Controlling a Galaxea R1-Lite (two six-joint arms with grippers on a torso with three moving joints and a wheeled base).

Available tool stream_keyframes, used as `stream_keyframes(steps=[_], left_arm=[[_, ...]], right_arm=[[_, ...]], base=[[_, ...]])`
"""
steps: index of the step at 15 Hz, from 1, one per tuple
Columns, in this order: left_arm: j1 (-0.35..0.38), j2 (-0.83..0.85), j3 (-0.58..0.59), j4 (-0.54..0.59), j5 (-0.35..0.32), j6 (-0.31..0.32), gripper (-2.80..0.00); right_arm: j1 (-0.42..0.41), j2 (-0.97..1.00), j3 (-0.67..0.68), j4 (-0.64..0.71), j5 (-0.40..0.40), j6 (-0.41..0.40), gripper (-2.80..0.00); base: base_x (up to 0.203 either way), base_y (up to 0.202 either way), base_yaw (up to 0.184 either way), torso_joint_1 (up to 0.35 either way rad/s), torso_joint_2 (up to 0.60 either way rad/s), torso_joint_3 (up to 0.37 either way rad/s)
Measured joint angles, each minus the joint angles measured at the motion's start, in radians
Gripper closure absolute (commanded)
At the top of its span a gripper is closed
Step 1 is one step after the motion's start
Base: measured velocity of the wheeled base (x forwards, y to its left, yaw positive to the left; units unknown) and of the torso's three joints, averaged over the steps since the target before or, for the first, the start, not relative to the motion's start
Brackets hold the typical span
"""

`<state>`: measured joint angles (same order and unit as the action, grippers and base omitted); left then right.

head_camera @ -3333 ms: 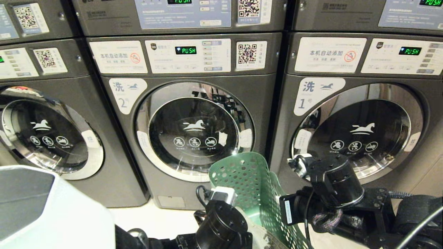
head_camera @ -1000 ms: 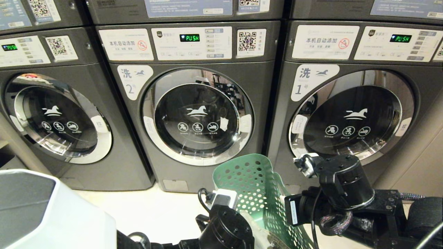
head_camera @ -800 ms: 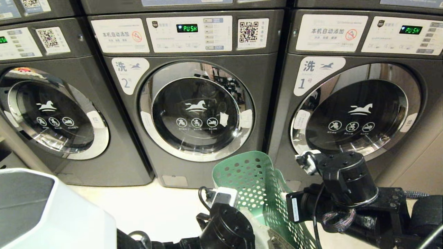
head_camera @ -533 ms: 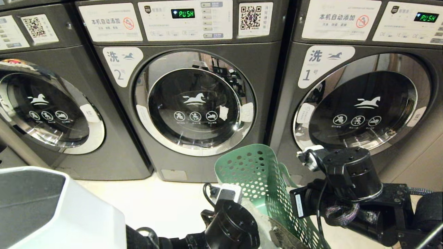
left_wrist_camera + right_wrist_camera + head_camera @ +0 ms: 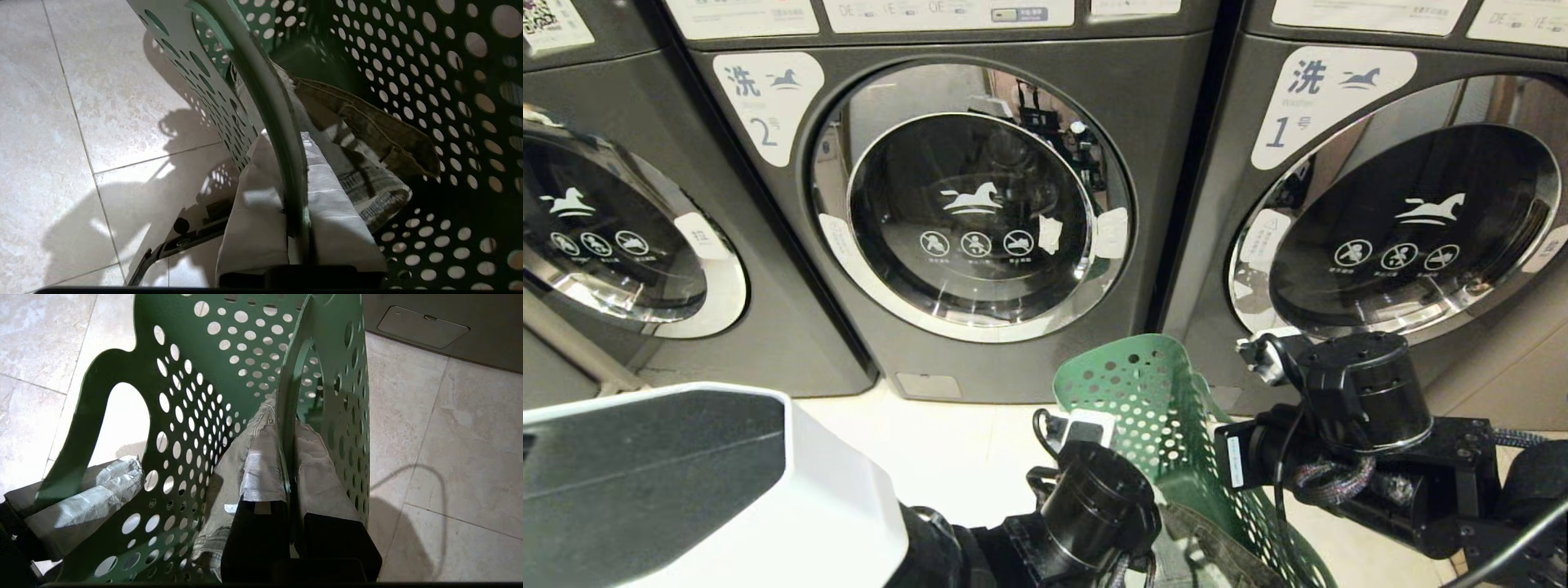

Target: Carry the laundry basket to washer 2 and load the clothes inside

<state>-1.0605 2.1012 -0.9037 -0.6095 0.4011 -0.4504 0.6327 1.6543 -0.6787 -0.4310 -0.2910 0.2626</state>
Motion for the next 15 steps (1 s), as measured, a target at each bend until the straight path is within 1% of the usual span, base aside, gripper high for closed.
stream_keyframes(steps=[4, 13, 15], left_arm=[[0.012, 0.034, -0.055, -0.001, -0.001, 0.016, 0.0], [0.023, 0.066, -0.119, -0.002, -0.003, 0.018, 0.0], [0.028, 0.071, -0.129, -0.007, -0.005, 0.026, 0.0]], right_arm=[[-0.019, 0.001, 0.0, -0.002, -0.004, -0.001, 0.0], [-0.038, 0.001, -0.003, -0.001, -0.004, 0.0, 0.0], [-0.043, 0.002, -0.012, 0.0, -0.004, 0.0, 0.0]], base=[[0.0, 0.0, 0.0, 0.003, 0.0, -0.198], [0.0, 0.0, 0.0, 0.002, 0.0, -0.194], [0.0, 0.0, 0.0, 0.002, 0.0, -0.068]])
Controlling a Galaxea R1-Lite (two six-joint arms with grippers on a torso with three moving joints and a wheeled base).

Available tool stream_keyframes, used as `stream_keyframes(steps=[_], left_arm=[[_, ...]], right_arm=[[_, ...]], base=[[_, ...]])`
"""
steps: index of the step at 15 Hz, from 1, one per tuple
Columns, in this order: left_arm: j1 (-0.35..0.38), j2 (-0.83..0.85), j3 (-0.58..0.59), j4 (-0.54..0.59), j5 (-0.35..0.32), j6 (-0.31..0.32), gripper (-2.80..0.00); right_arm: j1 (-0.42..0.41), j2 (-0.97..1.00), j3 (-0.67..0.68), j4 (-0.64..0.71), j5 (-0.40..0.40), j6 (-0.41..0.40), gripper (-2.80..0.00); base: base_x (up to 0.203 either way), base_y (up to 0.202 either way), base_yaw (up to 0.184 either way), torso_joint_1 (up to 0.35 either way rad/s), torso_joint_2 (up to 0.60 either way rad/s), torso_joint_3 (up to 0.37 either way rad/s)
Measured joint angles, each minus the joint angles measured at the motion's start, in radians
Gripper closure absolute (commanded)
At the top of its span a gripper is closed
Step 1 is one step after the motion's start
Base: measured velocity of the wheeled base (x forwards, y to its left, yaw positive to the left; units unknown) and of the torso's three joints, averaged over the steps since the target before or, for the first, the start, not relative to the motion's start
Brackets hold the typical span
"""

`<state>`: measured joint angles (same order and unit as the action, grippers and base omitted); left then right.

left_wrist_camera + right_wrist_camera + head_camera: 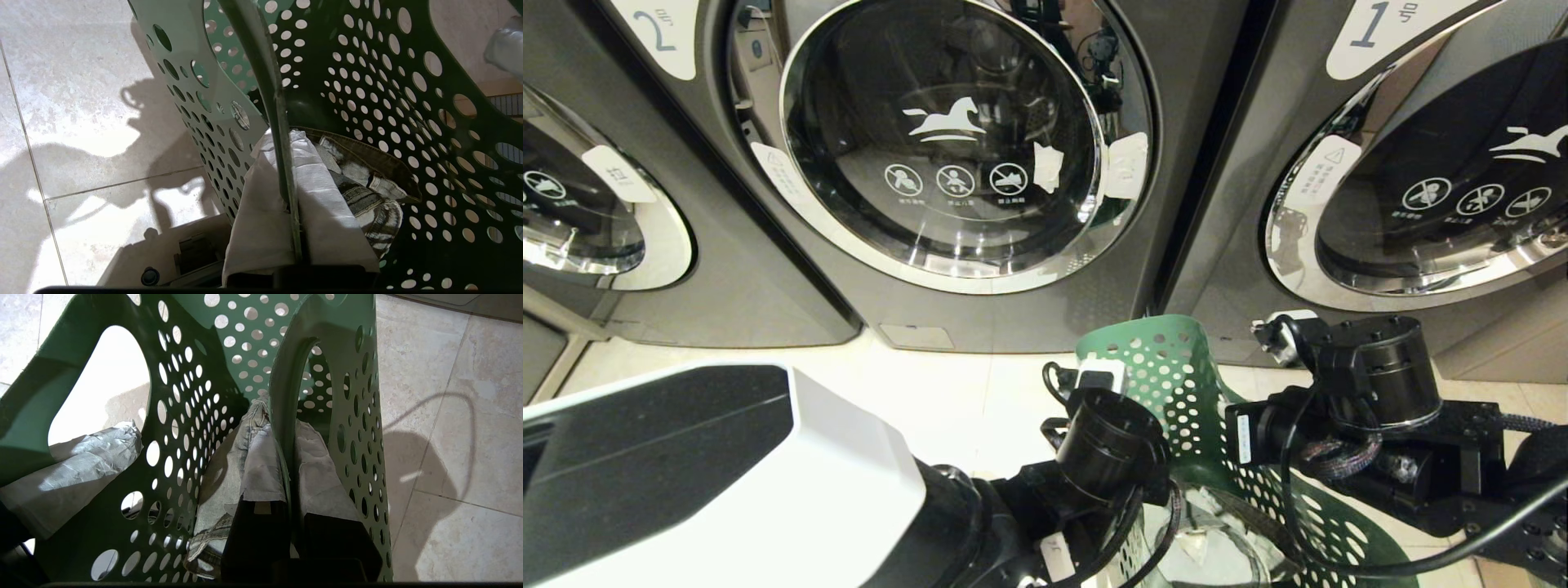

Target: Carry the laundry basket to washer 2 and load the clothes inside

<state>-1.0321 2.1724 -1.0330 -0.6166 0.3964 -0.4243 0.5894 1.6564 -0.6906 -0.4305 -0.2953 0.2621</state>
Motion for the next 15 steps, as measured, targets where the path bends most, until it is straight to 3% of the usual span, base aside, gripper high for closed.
stream_keyframes(steps=[15], left_arm=[[0.058, -0.003, -0.091, 0.03, 0.046, 0.111, 0.0]], right_arm=[[-0.052, 0.003, -0.14, 0.013, -0.028, -0.012, 0.0]], base=[[0.0, 0.0, 0.0, -0.001, 0.0, -0.005]])
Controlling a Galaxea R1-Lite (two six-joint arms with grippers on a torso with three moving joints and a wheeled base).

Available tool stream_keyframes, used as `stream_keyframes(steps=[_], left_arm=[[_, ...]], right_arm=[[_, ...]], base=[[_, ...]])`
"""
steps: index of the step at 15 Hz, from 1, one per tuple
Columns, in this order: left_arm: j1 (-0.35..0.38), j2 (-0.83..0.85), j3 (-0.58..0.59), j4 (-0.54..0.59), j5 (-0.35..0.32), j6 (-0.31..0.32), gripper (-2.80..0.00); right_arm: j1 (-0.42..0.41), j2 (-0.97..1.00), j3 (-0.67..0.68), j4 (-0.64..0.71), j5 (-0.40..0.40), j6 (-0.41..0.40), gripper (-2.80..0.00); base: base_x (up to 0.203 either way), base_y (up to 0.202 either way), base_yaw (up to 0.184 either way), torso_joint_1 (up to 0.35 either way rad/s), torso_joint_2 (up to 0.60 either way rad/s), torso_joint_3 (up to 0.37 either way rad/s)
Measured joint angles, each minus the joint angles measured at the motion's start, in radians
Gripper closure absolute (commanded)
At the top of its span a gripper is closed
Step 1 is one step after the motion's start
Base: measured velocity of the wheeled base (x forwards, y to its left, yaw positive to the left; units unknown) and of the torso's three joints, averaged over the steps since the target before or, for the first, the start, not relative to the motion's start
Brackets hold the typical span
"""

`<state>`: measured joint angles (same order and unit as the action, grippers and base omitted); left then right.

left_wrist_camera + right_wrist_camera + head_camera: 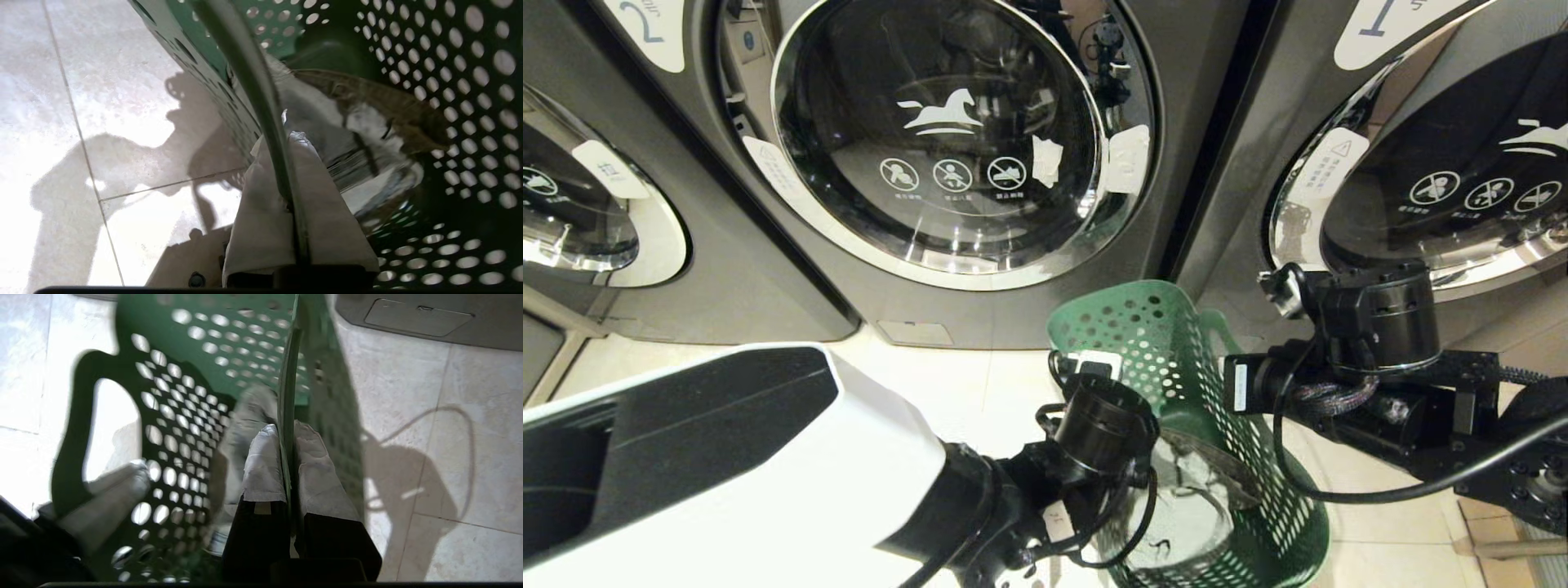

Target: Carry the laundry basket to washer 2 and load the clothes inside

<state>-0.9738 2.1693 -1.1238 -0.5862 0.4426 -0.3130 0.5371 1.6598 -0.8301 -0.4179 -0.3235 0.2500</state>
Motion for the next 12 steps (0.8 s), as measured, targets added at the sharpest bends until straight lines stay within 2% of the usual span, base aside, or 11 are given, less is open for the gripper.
stream_keyframes(steps=[10, 12], left_arm=[[0.04, 0.103, -0.099, -0.001, -0.004, -0.003, 0.0], [0.042, 0.125, -0.111, -0.003, -0.006, -0.004, 0.0]], right_arm=[[-0.021, 0.027, 0.056, -0.014, -0.009, 0.012, 0.0], [-0.034, 0.046, 0.068, -0.05, -0.014, 0.01, 0.0]], base=[[0.0, 0.0, 0.0, 0.0, 0.0, 0.0], [0.0, 0.0, 0.0, 0.0, 0.0, 0.0]])
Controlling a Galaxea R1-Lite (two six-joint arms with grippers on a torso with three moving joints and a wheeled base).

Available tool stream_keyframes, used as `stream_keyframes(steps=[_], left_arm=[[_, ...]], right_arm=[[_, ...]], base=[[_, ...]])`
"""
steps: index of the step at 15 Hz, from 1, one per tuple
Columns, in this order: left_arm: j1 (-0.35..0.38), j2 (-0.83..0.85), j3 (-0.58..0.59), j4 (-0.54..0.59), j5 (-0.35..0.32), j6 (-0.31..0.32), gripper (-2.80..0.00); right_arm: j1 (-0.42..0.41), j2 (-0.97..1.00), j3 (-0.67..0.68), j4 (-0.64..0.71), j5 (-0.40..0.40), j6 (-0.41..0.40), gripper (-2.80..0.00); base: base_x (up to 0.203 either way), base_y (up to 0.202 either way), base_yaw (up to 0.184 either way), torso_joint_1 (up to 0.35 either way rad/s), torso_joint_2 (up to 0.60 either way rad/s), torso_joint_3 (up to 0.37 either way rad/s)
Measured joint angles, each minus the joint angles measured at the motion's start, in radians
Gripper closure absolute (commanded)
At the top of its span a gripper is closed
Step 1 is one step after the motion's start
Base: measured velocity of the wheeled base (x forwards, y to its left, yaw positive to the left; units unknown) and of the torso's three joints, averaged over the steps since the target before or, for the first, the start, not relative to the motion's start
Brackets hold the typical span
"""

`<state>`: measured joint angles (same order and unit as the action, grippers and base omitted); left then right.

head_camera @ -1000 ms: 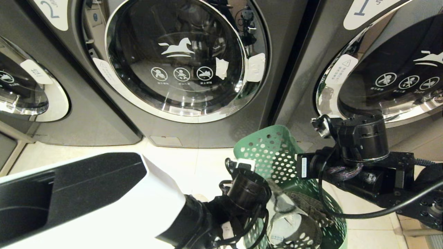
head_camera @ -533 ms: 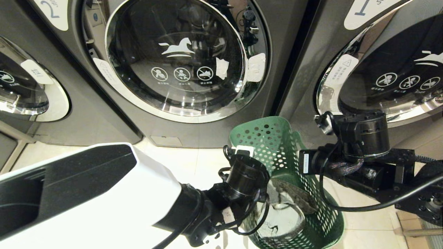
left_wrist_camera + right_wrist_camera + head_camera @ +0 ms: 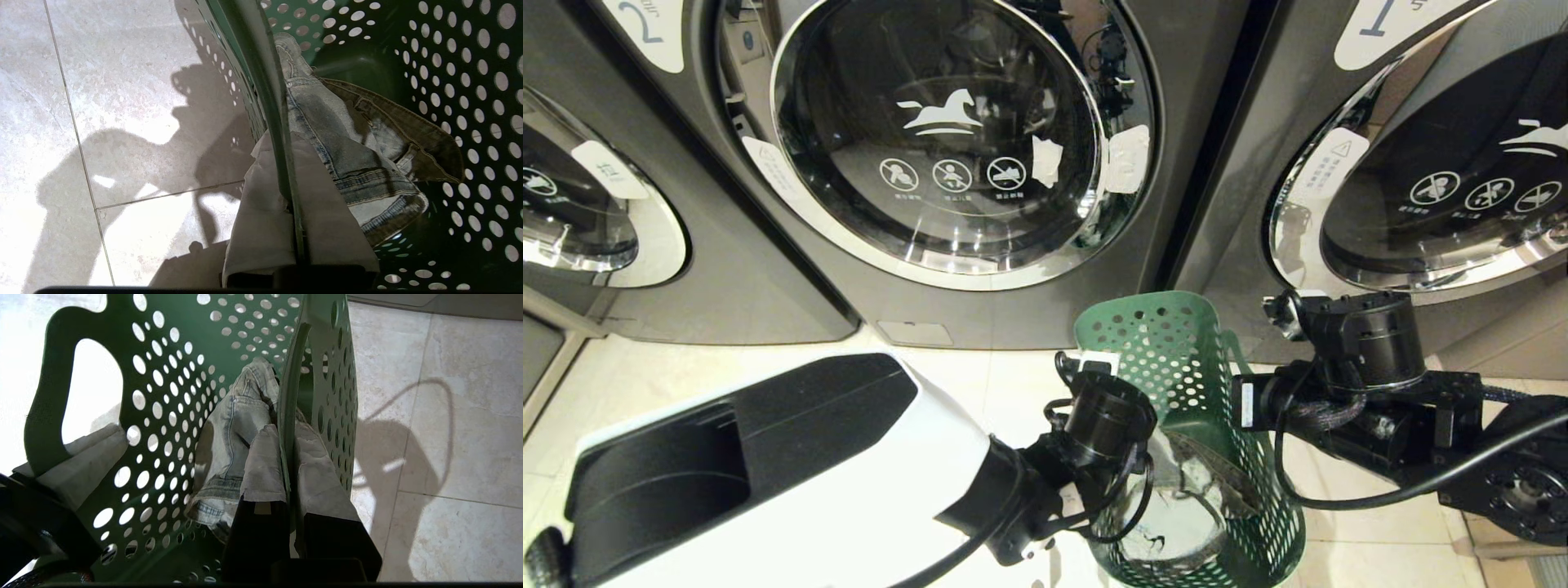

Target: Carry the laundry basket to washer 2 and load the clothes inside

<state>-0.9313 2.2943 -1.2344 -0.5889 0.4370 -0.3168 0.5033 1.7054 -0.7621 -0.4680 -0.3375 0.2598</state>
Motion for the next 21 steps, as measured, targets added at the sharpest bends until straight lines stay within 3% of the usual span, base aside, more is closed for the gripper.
stream_keyframes(steps=[6, 9, 12, 15, 21], left_arm=[[0.026, 0.113, -0.133, -0.001, 0.01, 0.057, 0.0], [0.058, 0.164, -0.196, -0.002, 0.012, 0.118, 0.0], [0.077, 0.216, -0.272, 0.004, 0.019, 0.133, 0.0], [0.08, 0.263, -0.314, -0.002, 0.02, 0.17, 0.0], [0.086, 0.32, -0.348, -0.013, 0.036, 0.17, 0.0]], right_arm=[[-0.038, 0.156, 0.077, -0.253, -0.021, -0.015, 0.0], [-0.049, 0.252, 0.067, -0.358, -0.021, -0.029, 0.0], [-0.061, 0.359, 0.048, -0.463, -0.023, -0.074, 0.0], [-0.082, 0.438, 0.029, -0.512, -0.022, -0.101, 0.0], [-0.095, 0.504, 0.015, -0.574, 0.021, -0.145, 0.0]], base=[[0.0, 0.0, 0.0, 0.0, 0.0, 0.0], [0.0, 0.0, 0.0, 0.0, 0.0, 0.0], [0.0, 0.0, 0.0, 0.0, 0.0, 0.0], [0.0, 0.0, 0.0, 0.0, 0.0, 0.0], [0.0, 0.0, 0.0, 0.0, 0.0, 0.0]])
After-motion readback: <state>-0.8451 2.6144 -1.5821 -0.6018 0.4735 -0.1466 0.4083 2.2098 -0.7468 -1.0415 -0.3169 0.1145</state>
